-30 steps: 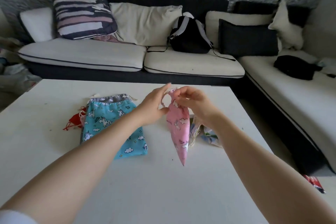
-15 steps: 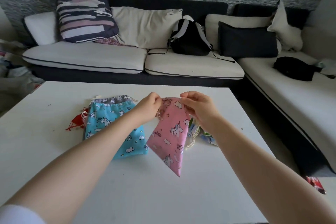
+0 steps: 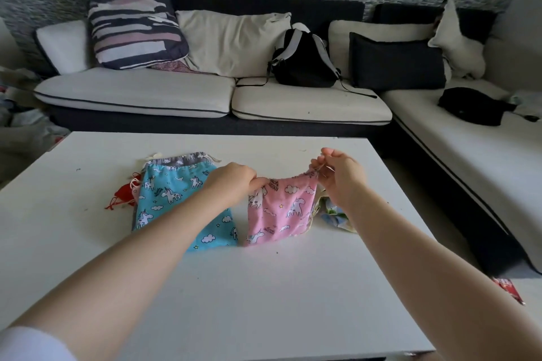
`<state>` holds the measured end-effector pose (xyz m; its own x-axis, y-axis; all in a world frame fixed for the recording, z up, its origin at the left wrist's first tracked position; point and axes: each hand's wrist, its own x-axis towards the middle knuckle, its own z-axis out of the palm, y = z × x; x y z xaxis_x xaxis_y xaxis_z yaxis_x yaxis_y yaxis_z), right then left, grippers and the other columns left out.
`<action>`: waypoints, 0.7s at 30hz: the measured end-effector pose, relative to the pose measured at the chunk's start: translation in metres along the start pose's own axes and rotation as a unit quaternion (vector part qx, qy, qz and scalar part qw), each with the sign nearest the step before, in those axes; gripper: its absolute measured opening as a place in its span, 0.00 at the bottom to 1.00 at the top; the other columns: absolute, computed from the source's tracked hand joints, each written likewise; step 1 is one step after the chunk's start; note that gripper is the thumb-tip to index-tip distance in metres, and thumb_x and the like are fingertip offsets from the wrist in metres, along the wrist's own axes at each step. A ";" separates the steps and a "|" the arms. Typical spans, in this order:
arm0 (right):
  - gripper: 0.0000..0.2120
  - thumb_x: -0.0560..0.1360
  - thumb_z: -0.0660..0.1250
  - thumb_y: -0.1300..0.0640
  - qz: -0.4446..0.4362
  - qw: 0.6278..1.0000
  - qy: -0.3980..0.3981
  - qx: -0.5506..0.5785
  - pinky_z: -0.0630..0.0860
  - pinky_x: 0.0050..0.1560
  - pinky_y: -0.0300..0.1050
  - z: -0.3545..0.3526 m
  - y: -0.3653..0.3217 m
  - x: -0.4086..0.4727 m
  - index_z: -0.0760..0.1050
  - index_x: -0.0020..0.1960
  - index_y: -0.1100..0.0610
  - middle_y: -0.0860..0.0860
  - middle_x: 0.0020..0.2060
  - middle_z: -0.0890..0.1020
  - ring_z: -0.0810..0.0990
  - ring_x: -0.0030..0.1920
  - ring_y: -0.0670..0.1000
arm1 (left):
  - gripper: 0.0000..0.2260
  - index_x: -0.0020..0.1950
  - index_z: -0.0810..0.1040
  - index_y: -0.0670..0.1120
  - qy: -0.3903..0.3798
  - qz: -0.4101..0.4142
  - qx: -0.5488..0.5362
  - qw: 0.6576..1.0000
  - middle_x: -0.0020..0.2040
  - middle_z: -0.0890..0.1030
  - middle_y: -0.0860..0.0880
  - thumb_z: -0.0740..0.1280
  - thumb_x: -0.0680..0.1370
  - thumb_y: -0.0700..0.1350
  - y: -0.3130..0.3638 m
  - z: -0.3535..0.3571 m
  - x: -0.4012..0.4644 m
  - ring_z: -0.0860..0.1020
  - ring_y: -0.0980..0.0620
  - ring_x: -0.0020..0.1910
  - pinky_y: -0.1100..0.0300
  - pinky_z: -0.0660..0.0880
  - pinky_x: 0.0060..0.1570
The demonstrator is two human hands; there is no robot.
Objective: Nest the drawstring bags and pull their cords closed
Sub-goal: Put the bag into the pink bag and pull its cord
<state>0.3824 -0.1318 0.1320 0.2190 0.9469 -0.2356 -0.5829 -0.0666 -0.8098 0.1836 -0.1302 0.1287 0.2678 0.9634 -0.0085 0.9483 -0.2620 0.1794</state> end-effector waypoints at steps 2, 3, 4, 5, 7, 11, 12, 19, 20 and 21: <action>0.13 0.78 0.50 0.71 0.013 1.000 0.003 0.014 0.74 0.41 0.45 0.001 -0.001 0.000 0.70 0.42 0.62 0.55 0.31 0.70 0.72 0.32 0.53 | 0.24 0.30 0.65 0.46 -0.039 -0.013 -0.053 0.998 0.28 0.65 0.50 0.60 0.75 0.63 -0.002 -0.003 -0.002 0.68 0.51 0.29 0.60 0.59 0.29; 0.13 0.78 0.49 0.71 0.022 0.999 0.006 0.034 0.74 0.41 0.45 0.002 -0.002 0.001 0.70 0.42 0.62 0.54 0.31 0.69 0.71 0.32 0.53 | 0.24 0.29 0.64 0.46 -0.063 -0.017 -0.109 0.992 0.27 0.63 0.50 0.63 0.74 0.62 -0.003 -0.004 -0.003 0.65 0.53 0.26 0.60 0.57 0.27; 0.14 0.78 0.48 0.71 0.033 0.997 0.012 0.063 0.74 0.41 0.46 0.002 -0.003 0.002 0.69 0.42 0.62 0.54 0.31 0.69 0.70 0.31 0.52 | 0.23 0.29 0.65 0.46 -0.088 -0.021 -0.168 0.982 0.27 0.62 0.50 0.66 0.73 0.61 -0.005 -0.004 -0.004 0.63 0.55 0.23 0.61 0.57 0.25; 0.14 0.78 0.47 0.71 0.043 0.994 0.019 0.097 0.73 0.41 0.46 0.002 -0.004 0.002 0.69 0.42 0.62 0.54 0.30 0.68 0.69 0.31 0.52 | 0.21 0.30 0.67 0.46 -0.112 -0.025 -0.228 0.967 0.29 0.64 0.49 0.67 0.73 0.59 -0.006 -0.005 -0.005 0.64 0.56 0.22 0.63 0.58 0.24; 0.15 0.77 0.46 0.71 0.055 0.986 0.034 0.151 0.72 0.40 0.45 -0.001 -0.005 0.004 0.69 0.41 0.62 0.54 0.30 0.67 0.67 0.30 0.51 | 0.16 0.36 0.73 0.47 -0.154 -0.044 -0.344 0.925 0.35 0.72 0.45 0.64 0.76 0.57 -0.009 -0.005 -0.005 0.72 0.53 0.30 0.65 0.65 0.28; 0.15 0.76 0.47 0.72 0.068 0.986 0.060 0.140 0.71 0.38 0.46 -0.004 -0.003 0.004 0.68 0.39 0.62 0.54 0.30 0.67 0.66 0.29 0.52 | 0.15 0.40 0.72 0.46 -0.166 -0.089 -0.283 0.940 0.37 0.79 0.44 0.58 0.79 0.55 -0.014 -0.004 -0.005 0.77 0.50 0.33 0.61 0.72 0.34; 0.14 0.76 0.48 0.72 0.068 0.989 0.062 0.119 0.72 0.38 0.46 -0.004 -0.002 0.003 0.69 0.40 0.62 0.54 0.30 0.67 0.67 0.29 0.52 | 0.16 0.39 0.71 0.44 -0.148 -0.087 -0.239 0.956 0.38 0.80 0.42 0.59 0.79 0.54 -0.014 -0.003 -0.005 0.76 0.49 0.32 0.60 0.71 0.34; 0.15 0.77 0.53 0.71 -0.016 0.993 0.007 -0.117 0.72 0.35 0.40 -0.001 0.002 -0.003 0.72 0.40 0.57 0.52 0.33 0.72 0.68 0.30 0.49 | 0.12 0.54 0.75 0.38 -0.057 -0.039 0.060 0.996 0.50 0.78 0.39 0.58 0.81 0.45 -0.008 -0.002 -0.008 0.78 0.41 0.48 0.58 0.69 0.40; 0.15 0.77 0.54 0.71 -0.044 0.981 0.002 -0.191 0.71 0.32 0.38 -0.001 0.002 -0.003 0.73 0.39 0.56 0.52 0.33 0.74 0.67 0.28 0.48 | 0.12 0.54 0.75 0.38 -0.013 -0.030 0.121 0.992 0.49 0.79 0.40 0.58 0.80 0.45 -0.007 -0.005 -0.010 0.78 0.41 0.49 0.57 0.71 0.41; 0.15 0.76 0.56 0.71 -0.071 0.961 0.000 -0.268 0.70 0.30 0.37 -0.002 0.002 -0.004 0.74 0.38 0.56 0.51 0.33 0.76 0.67 0.28 0.47 | 0.12 0.52 0.76 0.40 0.021 -0.025 0.153 0.988 0.48 0.79 0.41 0.58 0.80 0.46 -0.006 -0.006 -0.011 0.79 0.41 0.49 0.57 0.70 0.40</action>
<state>0.3816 -0.1361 0.1304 0.2659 0.9585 -0.1030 -0.0614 -0.0898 -0.9941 0.1738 -0.1388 0.1338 0.2188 0.9752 0.0322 0.9689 -0.2132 -0.1254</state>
